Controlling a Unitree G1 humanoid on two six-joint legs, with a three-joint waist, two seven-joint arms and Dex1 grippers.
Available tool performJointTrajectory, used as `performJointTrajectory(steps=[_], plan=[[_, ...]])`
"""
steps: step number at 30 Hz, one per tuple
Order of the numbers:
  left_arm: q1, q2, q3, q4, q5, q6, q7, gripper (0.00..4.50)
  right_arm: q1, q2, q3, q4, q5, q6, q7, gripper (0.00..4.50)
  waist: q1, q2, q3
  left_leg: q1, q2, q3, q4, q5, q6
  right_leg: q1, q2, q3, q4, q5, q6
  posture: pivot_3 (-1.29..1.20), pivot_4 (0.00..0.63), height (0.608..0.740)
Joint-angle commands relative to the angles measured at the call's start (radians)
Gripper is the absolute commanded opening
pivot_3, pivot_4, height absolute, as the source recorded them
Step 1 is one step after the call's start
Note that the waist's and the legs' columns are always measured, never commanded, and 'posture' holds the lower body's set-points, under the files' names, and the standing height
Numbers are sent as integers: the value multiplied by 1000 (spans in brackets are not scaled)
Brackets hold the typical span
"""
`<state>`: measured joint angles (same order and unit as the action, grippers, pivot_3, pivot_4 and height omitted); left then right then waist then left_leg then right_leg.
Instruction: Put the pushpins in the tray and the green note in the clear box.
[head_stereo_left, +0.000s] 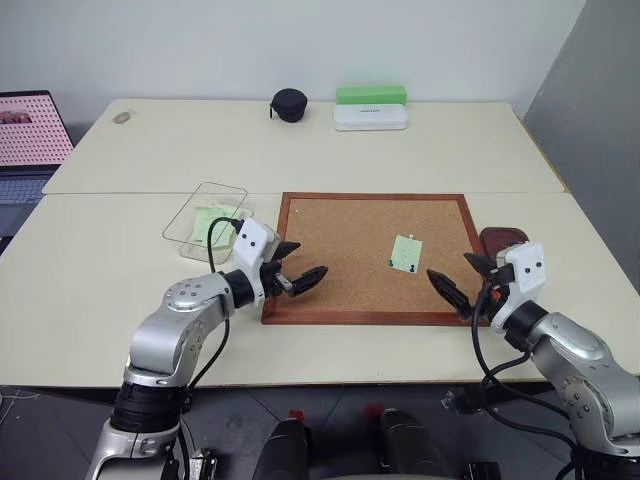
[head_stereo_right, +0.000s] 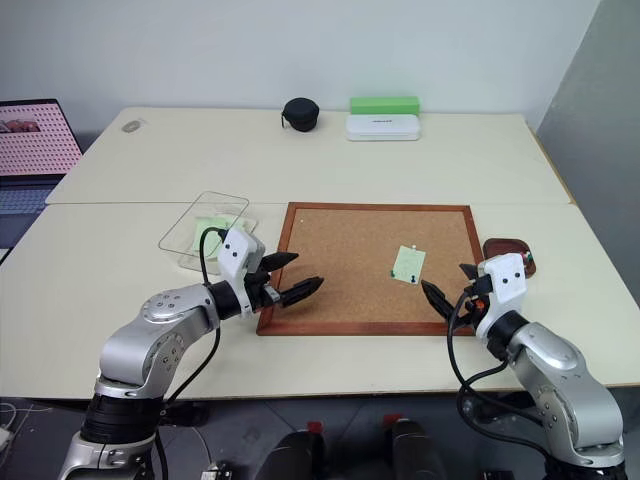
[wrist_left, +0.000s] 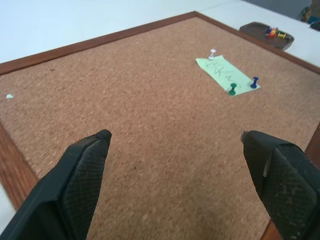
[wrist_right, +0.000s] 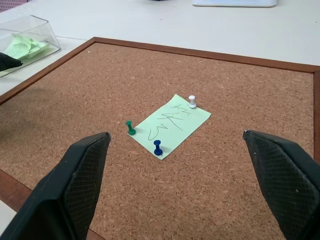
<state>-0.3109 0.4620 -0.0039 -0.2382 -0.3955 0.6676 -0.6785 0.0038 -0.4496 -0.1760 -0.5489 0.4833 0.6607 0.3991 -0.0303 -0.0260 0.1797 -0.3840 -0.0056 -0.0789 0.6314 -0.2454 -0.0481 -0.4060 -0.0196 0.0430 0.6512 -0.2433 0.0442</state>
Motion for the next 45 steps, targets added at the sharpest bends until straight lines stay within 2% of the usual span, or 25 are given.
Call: performJointTrajectory(steps=[1,4,11,22,29,36,44,45], plan=[[-33,-28,7,-17,-26,-30,2,3979,-23,-5,6,-10,-30,-38,-13,4500,1,0,0,0,0,0,0,0,0,0,0,0,0,0,0,0,150,740],[-49,-69,-21,5,-11,-49,11,3377,-56,-2,28,26,-72,-62,-27,4500,0,0,0,0,0,0,0,0,0,0,0,0,0,0,0,0,150,740],[-98,-173,-121,163,111,-232,43,2229,-158,15,66,135,-128,-94,-40,4500,0,0,0,0,-1,0,1,0,0,0,0,1,0,0,0,0,150,740],[-173,-191,-165,343,139,-353,-75,87,-271,74,150,293,-194,-148,-27,4500,0,0,0,0,-1,0,0,0,0,0,0,0,0,1,-2,0,150,740],[-214,-240,-186,466,180,-411,-72,13,-362,118,183,457,-242,-218,-24,4500,-1,0,0,0,-1,1,0,0,0,0,0,1,0,2,-3,0,150,740],[-203,-247,-259,653,287,-443,-75,13,-454,158,193,632,-274,-288,-14,4500,-2,2,-2,1,-1,1,1,0,0,1,0,0,1,3,-5,0,150,740],[-225,-275,-216,667,278,-475,-50,13,-510,178,181,769,-286,-337,-5,4500,-2,8,-7,3,-2,1,2,0,0,2,-1,1,4,3,-4,0,150,740],[-228,-276,-210,665,278,-480,-45,4,-515,179,180,788,-290,-344,-6,4321,-2,8,-7,3,-2,1,2,0,0,2,-1,1,5,3,-4,0,150,740]])
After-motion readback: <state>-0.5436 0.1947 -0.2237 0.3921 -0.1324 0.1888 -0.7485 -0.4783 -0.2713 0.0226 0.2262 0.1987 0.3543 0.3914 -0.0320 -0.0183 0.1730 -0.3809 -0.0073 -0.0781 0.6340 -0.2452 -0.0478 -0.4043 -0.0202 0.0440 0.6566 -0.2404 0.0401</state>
